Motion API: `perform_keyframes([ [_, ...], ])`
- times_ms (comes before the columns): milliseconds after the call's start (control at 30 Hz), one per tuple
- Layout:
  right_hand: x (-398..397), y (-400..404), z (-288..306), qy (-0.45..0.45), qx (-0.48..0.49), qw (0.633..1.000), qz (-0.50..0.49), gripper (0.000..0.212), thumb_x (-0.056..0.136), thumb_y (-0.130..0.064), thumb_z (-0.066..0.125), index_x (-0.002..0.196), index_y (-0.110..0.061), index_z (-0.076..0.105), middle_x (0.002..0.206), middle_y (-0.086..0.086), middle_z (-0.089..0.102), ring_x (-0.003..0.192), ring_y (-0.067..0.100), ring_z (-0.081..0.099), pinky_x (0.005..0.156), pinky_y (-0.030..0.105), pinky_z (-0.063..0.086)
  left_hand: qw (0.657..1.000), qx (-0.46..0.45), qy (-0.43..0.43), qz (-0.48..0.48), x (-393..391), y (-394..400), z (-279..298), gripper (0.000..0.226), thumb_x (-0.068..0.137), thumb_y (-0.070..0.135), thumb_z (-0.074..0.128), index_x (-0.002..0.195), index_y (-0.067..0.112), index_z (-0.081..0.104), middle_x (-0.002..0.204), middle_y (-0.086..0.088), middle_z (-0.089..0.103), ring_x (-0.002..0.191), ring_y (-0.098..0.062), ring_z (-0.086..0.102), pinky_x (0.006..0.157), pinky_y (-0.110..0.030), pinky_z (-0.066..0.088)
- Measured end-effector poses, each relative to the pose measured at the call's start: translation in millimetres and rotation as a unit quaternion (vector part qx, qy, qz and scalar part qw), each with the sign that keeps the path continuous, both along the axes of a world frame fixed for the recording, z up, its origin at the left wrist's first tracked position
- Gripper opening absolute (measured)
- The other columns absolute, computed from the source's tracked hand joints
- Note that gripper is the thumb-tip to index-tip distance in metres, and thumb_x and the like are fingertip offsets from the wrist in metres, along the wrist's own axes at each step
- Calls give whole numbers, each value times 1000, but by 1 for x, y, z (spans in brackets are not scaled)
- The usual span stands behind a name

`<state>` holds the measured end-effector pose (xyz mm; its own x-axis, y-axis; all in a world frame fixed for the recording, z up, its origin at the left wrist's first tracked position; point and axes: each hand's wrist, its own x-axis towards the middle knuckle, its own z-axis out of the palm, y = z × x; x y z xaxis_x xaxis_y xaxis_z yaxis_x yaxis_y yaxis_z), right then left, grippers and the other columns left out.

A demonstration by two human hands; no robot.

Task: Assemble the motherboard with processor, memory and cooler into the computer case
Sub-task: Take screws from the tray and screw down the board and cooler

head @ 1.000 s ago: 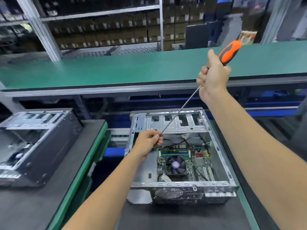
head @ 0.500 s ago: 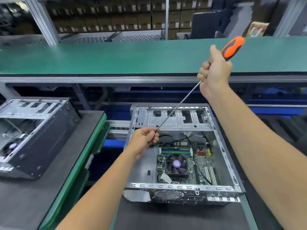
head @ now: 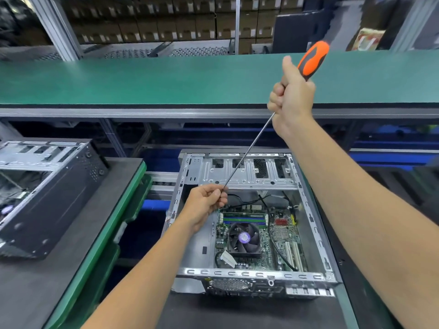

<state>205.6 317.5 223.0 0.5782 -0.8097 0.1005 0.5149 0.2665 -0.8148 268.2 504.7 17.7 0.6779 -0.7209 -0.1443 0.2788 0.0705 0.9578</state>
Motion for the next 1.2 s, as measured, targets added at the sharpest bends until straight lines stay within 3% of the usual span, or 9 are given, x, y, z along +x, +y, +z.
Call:
perform_keyframes([
  [333,13,6,11,-4,-24,999,31,41,93,-30,62,69,-20,31,53,-2,29,42,11,19,36,21,18,999,-14,-40,-25,6,6,4,31,99,0,39,99,10,68,76,-2,67,71,-13,61,68,-22,52],
  [600,20,8,8,4,-21,999,37,40,94,-29,62,70,-20,32,50,-3,31,40,10,20,36,20,17,993,19,-101,-63,12,9,18,30,100,3,39,106,15,65,95,1,74,98,-11,67,85,-21,51],
  [733,26,10,14,6,-51,997,49,39,94,-28,61,69,-19,32,51,-2,30,42,11,19,37,21,17,983,51,-172,-45,20,6,35,24,99,7,46,104,18,67,93,9,73,92,1,65,78,-11,48],
  [900,46,24,29,-6,-124,990,71,36,95,-25,60,69,-18,36,52,1,28,39,11,21,37,20,19,951,89,-295,-28,41,-10,55,23,93,4,54,91,20,70,85,8,71,84,0,63,79,-13,48],
  [1200,80,46,17,43,-228,966,114,42,97,-24,58,64,-19,33,54,7,25,39,15,19,37,20,22,937,136,-321,-34,65,-28,37,21,92,2,55,91,16,70,86,9,70,81,9,61,76,-5,44],
])
